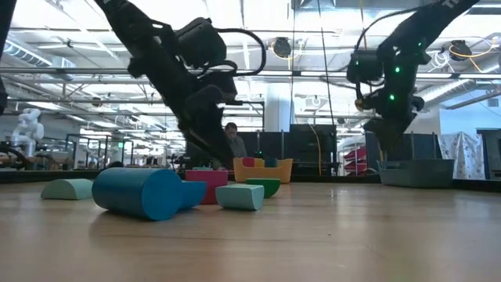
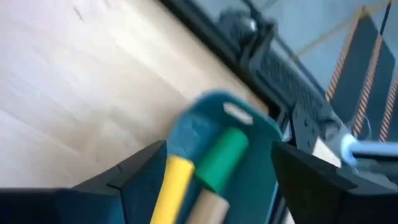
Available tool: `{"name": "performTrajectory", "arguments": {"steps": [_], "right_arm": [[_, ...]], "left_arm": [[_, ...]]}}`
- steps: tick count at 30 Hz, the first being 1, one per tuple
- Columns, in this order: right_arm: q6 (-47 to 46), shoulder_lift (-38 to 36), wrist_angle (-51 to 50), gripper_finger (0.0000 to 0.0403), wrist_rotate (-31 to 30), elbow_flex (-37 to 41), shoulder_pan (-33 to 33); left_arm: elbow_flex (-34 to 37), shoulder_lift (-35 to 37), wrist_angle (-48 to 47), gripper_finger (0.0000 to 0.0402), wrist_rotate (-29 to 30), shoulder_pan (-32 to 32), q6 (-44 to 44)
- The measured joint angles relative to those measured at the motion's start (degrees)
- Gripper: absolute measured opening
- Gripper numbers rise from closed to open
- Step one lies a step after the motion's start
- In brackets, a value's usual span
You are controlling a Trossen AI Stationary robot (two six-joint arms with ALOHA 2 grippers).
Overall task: Sort blocks by size
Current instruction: Put the blue cylindrical block into the blue bin
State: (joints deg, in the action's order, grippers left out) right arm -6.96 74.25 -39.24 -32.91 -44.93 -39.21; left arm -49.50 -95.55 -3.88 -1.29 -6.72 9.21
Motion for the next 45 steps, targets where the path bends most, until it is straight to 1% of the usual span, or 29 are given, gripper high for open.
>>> {"name": "performTrajectory", "arguments": {"steps": [3, 5, 10, 13, 16, 24, 26, 28, 30, 33, 38, 42, 45], "right_arm": [[-0.11, -2.52, 3.24, 0.0277, 0.2, 0.0, 2.44], [-0.34, -4.28, 5.66, 0.0275, 1.5, 0.0, 4.32], [-1.66, -6.95, 11.78, 0.0268, 12.06, -0.04, 8.33], [-1.64, -7.01, 14.92, 0.0264, 15.59, -0.04, 11.23], [-1.66, -6.47, 17.15, 0.0263, 16.72, -0.04, 13.99], [-3.45, -4.93, 20.5, 0.0263, 16.74, -0.04, 20.17], [-2.45, -4.5, 21.29, 0.0263, 17.67, -0.04, 22.27], [-1.84, -3.42, 22.13, 0.0263, 20.16, -0.04, 24.62], [-2.97, -1.87, 23.35, 0.0263, 21.0, -0.04, 27.19], [-4.63, 1.23, 26.94, 0.0263, 20.98, -0.04, 31.23], [-4.51, 7.49, 33.76, 0.0263, 20.96, -0.04, 37.42], [-4.46, 12.25, 39.76, 0.0263, 20.69, -0.04, 40.95], [-5.21, 15.02, 43.98, 0.0263, 20.56, -0.04, 43.22]], "left_arm": [[0.0, 1.92, -4.3, 0.0221, 2.65, 0.88, 1.03], [0.01, 3.56, -8.22, 0.0221, 4.0, 1.7, 1.88], [0.0, 6.73, -12.5, 0.0221, 6.06, 5.2, 4.63], [0.0, 7.55, -13.79, 0.0221, 6.06, 8.38, 5.03], [0.0, 7.44, -15.51, 0.0221, 5.96, 12.15, 3.9], [0.0, 7.46, -16.08, 0.0221, 5.8, 21.61, 3.85], [0.0, 7.46, -16.02, 0.0221, 4.59, 23.51, 3.59], [0.0, 7.46, -15.53, 0.0221, 3.48, 25.0, 2.8], [0.0, 7.46, -14.21, 0.0221, 3.0, 26.4, 2.41], [0.0, 7.46, -11.81, 0.0221, 3.0, 28.28, 2.17], [0.0, 7.1, -9.51, 0.0221, 2.62, 31.3, 0.91], [0.0, 6.59, -6.86, 0.0221, 2.39, 33.46, -1.35], [-0.02, 5.61, -3.05, 0.0221, 2.34, 34.46, -2.76]]}}
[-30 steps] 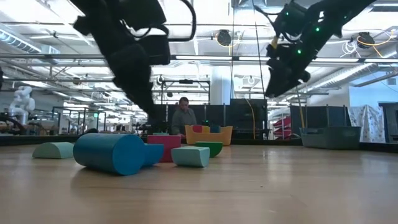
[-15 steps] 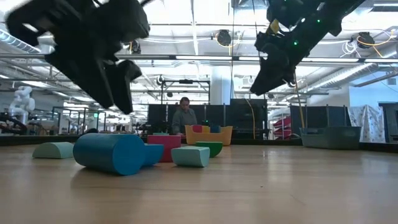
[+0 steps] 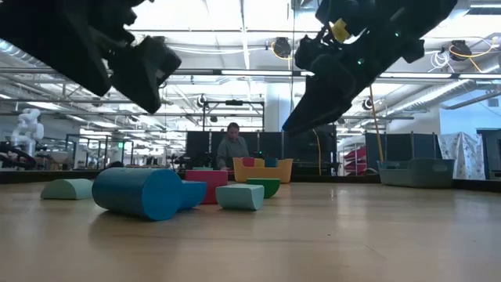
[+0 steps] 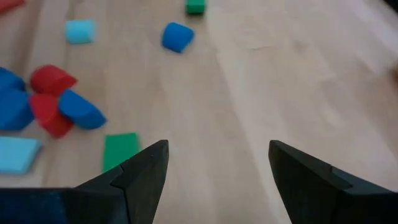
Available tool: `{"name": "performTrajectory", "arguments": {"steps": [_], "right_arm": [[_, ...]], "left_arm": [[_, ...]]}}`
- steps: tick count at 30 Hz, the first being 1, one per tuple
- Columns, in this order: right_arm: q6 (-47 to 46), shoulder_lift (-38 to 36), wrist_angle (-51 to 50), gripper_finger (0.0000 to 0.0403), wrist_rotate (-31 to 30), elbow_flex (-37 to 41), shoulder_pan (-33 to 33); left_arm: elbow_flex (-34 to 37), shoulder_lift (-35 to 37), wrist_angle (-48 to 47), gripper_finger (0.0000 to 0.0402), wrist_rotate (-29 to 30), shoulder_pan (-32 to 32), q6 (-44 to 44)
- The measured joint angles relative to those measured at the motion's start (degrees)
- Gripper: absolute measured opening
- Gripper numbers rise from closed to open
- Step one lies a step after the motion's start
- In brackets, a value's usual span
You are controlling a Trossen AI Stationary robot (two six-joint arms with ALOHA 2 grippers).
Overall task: Sort blocks by size
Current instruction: Put the blue cylindrical block into the blue bin
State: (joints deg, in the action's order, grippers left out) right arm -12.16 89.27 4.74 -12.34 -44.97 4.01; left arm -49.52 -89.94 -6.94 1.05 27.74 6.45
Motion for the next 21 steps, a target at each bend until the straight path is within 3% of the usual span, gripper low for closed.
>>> {"name": "performTrajectory", "arguments": {"steps": [8, 21], "right_arm": [[-1.3, 3.36, 4.87, 0.0263, -2.74, 0.0, 5.77], [-4.85, 2.98, 5.97, 0.0263, -4.48, -0.02, 11.76]], "left_arm": [[0.04, -6.58, 8.49, 0.0221, 0.51, 2.12, -2.51], [0.02, -12.68, 7.82, 0.0221, 2.61, 2.23, -2.33]]}}
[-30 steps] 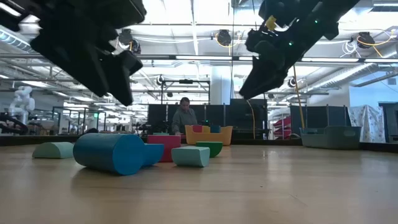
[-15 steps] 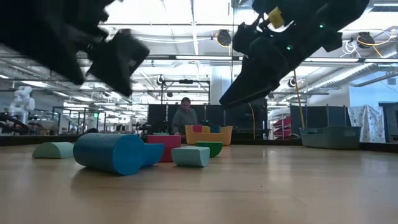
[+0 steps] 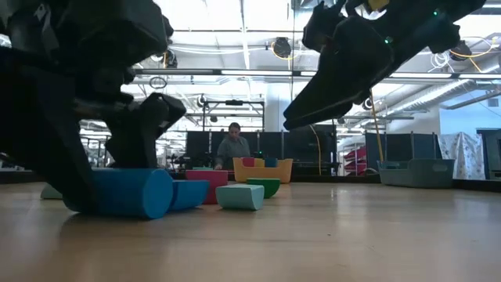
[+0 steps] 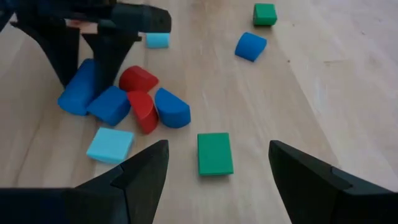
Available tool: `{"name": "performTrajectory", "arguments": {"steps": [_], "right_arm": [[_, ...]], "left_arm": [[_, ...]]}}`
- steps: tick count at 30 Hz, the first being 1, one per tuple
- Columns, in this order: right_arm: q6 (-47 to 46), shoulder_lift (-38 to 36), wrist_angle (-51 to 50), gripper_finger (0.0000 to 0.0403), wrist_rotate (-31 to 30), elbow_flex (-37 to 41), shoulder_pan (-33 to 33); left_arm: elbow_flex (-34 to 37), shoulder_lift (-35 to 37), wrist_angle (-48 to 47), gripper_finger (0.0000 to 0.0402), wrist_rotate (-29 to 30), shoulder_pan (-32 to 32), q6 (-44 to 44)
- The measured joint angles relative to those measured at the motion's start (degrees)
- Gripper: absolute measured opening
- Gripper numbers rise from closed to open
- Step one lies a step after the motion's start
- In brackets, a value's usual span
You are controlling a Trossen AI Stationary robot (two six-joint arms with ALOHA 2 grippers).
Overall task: Sort blocks by size
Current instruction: Put the blue cylindrical block into the blue bin
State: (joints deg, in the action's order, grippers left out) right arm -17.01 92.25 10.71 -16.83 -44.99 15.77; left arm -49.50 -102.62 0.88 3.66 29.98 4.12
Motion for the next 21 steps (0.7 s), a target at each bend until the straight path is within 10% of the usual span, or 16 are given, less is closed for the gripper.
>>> {"name": "performTrajectory", "arguments": {"steps": [21], "right_arm": [[1.75, 0.02, 3.22, 0.0263, -4.78, 0.0, 4.86]], "left_arm": [[-0.02, -1.08, 0.31, 0.0139, 1.74, -1.95, 7.62]]}}
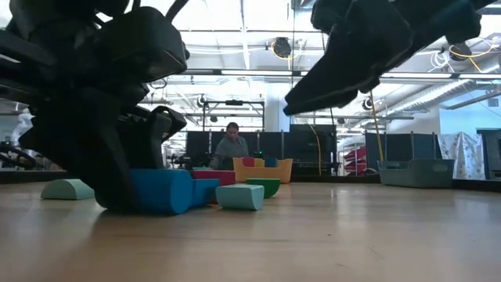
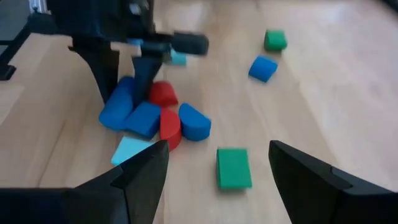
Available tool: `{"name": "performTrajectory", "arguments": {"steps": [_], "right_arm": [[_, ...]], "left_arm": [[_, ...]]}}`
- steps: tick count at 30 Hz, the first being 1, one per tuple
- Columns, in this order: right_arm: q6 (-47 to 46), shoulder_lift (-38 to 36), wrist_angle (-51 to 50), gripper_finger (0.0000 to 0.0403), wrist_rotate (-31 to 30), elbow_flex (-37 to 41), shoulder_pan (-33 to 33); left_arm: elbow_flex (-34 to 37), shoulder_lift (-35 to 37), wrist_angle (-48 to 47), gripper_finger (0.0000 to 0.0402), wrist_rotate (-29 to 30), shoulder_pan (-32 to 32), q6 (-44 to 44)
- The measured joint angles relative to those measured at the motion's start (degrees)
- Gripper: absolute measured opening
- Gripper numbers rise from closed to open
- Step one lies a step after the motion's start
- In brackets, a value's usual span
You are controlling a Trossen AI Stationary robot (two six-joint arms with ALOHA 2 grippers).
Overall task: Sort blocks by size
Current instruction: Put the blue cylindrical block into the blue bin
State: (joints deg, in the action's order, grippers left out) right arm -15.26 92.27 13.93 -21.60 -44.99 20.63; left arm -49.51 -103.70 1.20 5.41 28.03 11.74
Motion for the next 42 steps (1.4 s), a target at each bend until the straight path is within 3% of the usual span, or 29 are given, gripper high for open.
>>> {"name": "performTrajectory", "arguments": {"steps": [14, 23, 29, 42], "right_arm": [[13.47, -0.02, 6.06, 0.0263, -5.74, 0.0, 3.59], [19.54, -0.02, 6.02, 0.0263, -4.98, 0.0, 4.62], [22.0, -0.02, 5.67, 0.0263, 0.75, -0.34, 5.33], [27.53, -0.02, 4.8, 0.0263, 0.77, -0.57, 7.71]], "left_arm": [[-3.06, 1.15, -0.79, 0.0139, -0.55, -1.01, 1.69], [-7.35, 1.15, -3.98, 0.0139, -0.63, -2.67, 1.98], [-8.65, 1.15, -4.92, 0.0139, -2.6, -5.4, 3.12], [-9.1, 1.15, -2.8, 0.0139, -7.04, -12.23, 6.51]]}}
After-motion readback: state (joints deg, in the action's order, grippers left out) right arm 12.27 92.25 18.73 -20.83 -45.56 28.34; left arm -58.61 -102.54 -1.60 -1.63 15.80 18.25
